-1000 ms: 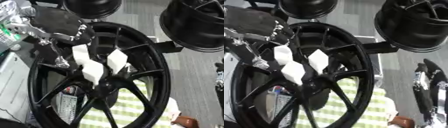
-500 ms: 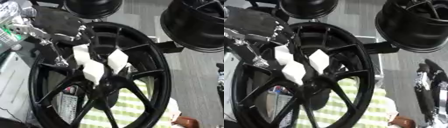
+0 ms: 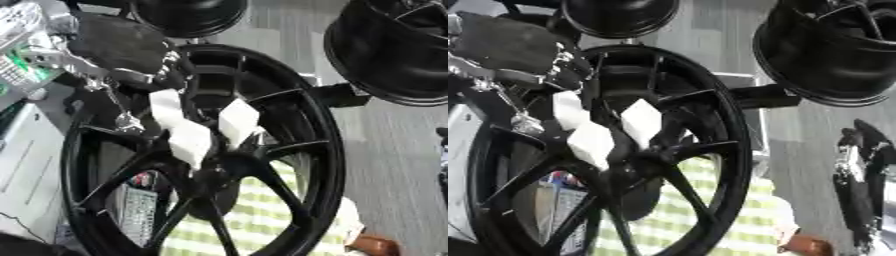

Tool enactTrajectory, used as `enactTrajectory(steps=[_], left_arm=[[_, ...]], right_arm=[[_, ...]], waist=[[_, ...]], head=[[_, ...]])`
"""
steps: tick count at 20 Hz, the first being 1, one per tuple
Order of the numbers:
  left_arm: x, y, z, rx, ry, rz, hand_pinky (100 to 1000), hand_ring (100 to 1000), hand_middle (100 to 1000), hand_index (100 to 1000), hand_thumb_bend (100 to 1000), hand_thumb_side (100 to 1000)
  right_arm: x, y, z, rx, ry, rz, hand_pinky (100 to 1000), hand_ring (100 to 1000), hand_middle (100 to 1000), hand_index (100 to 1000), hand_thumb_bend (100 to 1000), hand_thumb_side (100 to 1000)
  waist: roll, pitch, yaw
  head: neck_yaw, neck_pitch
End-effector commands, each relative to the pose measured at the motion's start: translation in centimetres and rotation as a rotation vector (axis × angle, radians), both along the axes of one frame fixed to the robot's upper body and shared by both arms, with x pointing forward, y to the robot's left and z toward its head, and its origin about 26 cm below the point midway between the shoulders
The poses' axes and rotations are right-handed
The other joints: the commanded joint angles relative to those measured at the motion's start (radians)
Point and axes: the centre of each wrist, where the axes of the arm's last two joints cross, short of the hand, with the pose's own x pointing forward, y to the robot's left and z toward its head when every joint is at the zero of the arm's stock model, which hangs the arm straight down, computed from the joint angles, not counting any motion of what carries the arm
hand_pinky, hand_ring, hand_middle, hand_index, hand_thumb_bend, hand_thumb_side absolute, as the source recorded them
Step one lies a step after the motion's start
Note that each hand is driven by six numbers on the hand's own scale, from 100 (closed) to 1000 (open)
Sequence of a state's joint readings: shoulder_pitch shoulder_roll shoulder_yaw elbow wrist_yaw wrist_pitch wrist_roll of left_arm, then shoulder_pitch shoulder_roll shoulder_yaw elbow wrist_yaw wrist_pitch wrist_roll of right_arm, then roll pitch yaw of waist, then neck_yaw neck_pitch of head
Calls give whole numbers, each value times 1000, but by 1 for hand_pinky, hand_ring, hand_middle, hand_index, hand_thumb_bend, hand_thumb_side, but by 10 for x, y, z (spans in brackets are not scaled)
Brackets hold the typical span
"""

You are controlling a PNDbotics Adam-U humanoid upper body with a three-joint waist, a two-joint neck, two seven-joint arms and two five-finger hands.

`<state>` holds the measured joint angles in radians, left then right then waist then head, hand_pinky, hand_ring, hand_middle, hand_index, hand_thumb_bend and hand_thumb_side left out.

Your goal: Pull the pin out of the wheel hub.

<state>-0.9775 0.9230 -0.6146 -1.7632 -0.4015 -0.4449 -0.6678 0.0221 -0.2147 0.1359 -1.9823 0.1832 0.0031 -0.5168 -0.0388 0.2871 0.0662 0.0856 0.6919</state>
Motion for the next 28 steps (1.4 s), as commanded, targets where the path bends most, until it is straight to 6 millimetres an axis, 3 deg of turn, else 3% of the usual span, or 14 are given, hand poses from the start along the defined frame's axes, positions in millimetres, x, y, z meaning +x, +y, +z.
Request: enactTrajectory(steps=[1, 7, 12, 18, 28], left_arm=[[-5, 3, 14, 314, -41, -136, 749, 737, 699, 704, 374, 190], [-11, 3, 23, 355, -114, -148, 784, 787, 782, 768, 598, 224], [-26, 0, 34, 370, -175, -195, 788, 793, 788, 773, 670, 237], [-33, 1, 39, 361, -195, -217, 772, 775, 748, 736, 649, 236], [-25, 5, 37, 324, -185, -222, 752, 751, 713, 739, 619, 227]], right_arm=[[0, -1, 6, 7, -29, 6, 939, 870, 704, 828, 100, 722], [-1, -1, 6, 7, -29, 7, 940, 870, 703, 828, 100, 726], [-1, -2, 6, 5, -29, 5, 940, 869, 701, 828, 100, 729], [0, -1, 7, 9, -33, 7, 940, 866, 699, 828, 100, 731], [0, 0, 7, 14, -37, 12, 940, 867, 699, 828, 100, 734]], waist=[[2, -19, -2], [3, -17, 2], [8, -16, 4], [11, -16, 4], [10, -8, -3]], head=[[5, -16], [6, -14], [5, -16], [6, -26], [9, -26]])
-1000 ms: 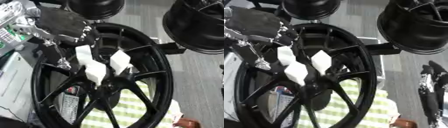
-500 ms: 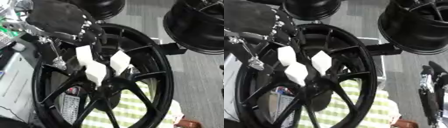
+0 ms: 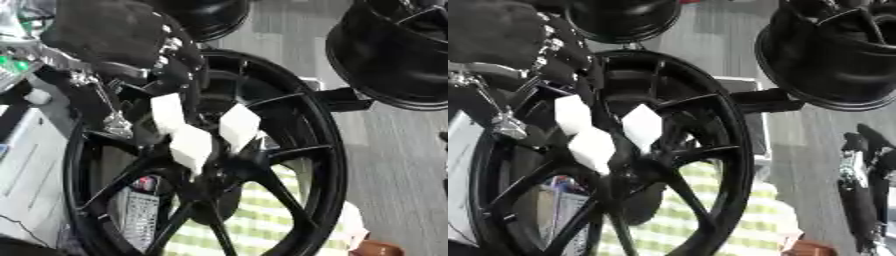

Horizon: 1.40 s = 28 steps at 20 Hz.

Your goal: Pull the pin out of the wheel hub.

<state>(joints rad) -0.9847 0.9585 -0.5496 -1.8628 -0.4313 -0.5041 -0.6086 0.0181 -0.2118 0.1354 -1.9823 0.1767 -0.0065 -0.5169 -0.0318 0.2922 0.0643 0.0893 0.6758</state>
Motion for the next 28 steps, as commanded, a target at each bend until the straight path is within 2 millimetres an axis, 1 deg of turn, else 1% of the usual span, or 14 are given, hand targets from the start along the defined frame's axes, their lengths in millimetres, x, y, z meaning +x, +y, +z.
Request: enactTrajectory(steps=[1, 11, 21, 25, 28], left_arm=[[1, 7, 10, 353, -61, -78, 753, 753, 717, 741, 619, 229], [14, 13, 1, 368, -55, -40, 756, 758, 729, 734, 634, 233], [28, 19, -9, 371, -47, -13, 754, 757, 727, 746, 641, 232], [32, 19, -11, 369, -48, -19, 749, 751, 714, 737, 621, 226], [34, 19, -12, 365, -51, -23, 746, 747, 706, 735, 622, 224]], right_arm=[[0, 0, 6, 4, -26, 6, 941, 867, 699, 828, 100, 734], [0, 1, 7, 12, -31, 12, 941, 867, 699, 828, 100, 736], [1, 2, 8, 18, -37, 15, 942, 867, 699, 828, 100, 736], [2, 2, 9, 22, -38, 16, 942, 867, 699, 829, 100, 737], [2, 3, 9, 23, -39, 18, 943, 867, 699, 829, 100, 736]], waist=[[2, -13, -1], [1, -8, -5], [-1, -1, -9], [-2, 1, -11], [-2, 2, -11]], head=[[7, -10], [11, -15], [18, -15], [21, -15], [24, -14]])
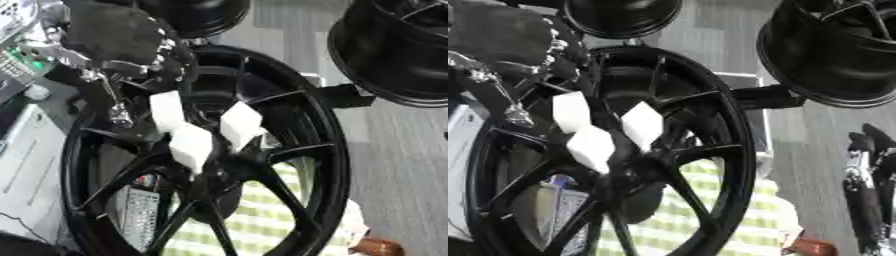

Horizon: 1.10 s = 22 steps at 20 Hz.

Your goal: Pull the pin out of the wheel hub.

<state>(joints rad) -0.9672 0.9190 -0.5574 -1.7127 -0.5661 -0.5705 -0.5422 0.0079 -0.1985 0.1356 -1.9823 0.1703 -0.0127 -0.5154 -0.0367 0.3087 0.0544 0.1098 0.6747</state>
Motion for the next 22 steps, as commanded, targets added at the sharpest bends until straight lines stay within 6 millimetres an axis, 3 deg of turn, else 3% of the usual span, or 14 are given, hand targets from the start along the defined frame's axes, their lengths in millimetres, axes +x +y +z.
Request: enactTrajectory(steps=[1, 7, 11, 22], left_arm=[[0, 2, 8, 348, -17, -95, 744, 746, 701, 733, 626, 224], [5, 3, 4, 351, -20, -94, 727, 725, 657, 713, 591, 213], [8, 3, 1, 322, -1, -110, 693, 676, 584, 631, 505, 192], [9, 1, 2, 292, 33, -109, 667, 612, 499, 533, 431, 182]], right_arm=[[0, -1, 7, 4, -26, 9, 943, 867, 699, 829, 100, 736], [0, -1, 7, 5, -30, 11, 943, 867, 699, 829, 100, 736], [0, -1, 7, 5, -28, 12, 943, 868, 699, 829, 100, 737], [0, 0, 7, 6, -27, 11, 944, 868, 700, 830, 100, 737]], waist=[[2, -14, -2], [1, -13, -4], [1, -13, -4], [2, -14, -4]], head=[[4, -13], [7, -13], [7, -12], [7, -14]])
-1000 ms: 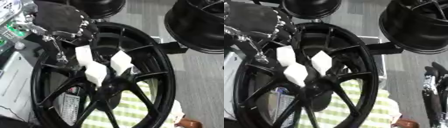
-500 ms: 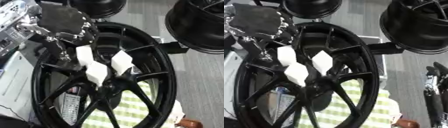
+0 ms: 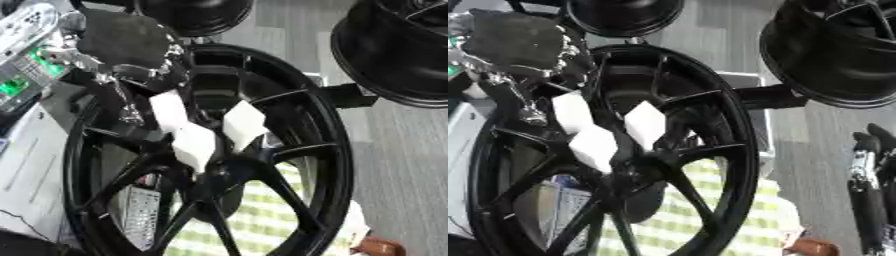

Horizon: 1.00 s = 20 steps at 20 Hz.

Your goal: Pull the pin out of the wheel hub.

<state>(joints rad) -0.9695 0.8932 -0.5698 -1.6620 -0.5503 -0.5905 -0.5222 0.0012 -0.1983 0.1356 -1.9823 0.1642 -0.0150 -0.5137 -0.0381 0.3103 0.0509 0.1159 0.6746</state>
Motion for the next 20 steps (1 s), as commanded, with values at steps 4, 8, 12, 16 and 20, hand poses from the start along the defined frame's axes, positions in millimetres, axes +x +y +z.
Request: enactTrajectory(steps=[4, 8, 12, 16, 20], left_arm=[[-1, 0, 11, 299, -2, -98, 655, 590, 464, 503, 373, 179], [0, 0, 12, 266, 10, -90, 642, 566, 431, 483, 303, 170], [2, 2, 14, 209, 20, -76, 628, 545, 392, 454, 255, 162], [4, 7, 18, 150, 23, -54, 623, 534, 366, 431, 210, 158], [1, 12, 31, 69, 16, -46, 623, 526, 340, 408, 168, 152]], right_arm=[[-1, -1, 6, 2, -20, 5, 944, 868, 700, 830, 100, 738], [-1, -1, 5, 2, -19, 6, 945, 868, 700, 830, 100, 738], [-1, -1, 5, 3, -20, 5, 945, 868, 700, 830, 100, 738], [-1, -1, 5, 4, -20, 5, 945, 869, 701, 831, 100, 739], [-1, -1, 5, 5, -20, 3, 945, 869, 701, 831, 100, 739]], waist=[[3, -16, -1], [3, -17, 0], [3, -17, 0], [3, -17, 1], [2, -18, 2]], head=[[2, -13], [1, -14], [1, -13], [-3, -11], [-9, -10]])
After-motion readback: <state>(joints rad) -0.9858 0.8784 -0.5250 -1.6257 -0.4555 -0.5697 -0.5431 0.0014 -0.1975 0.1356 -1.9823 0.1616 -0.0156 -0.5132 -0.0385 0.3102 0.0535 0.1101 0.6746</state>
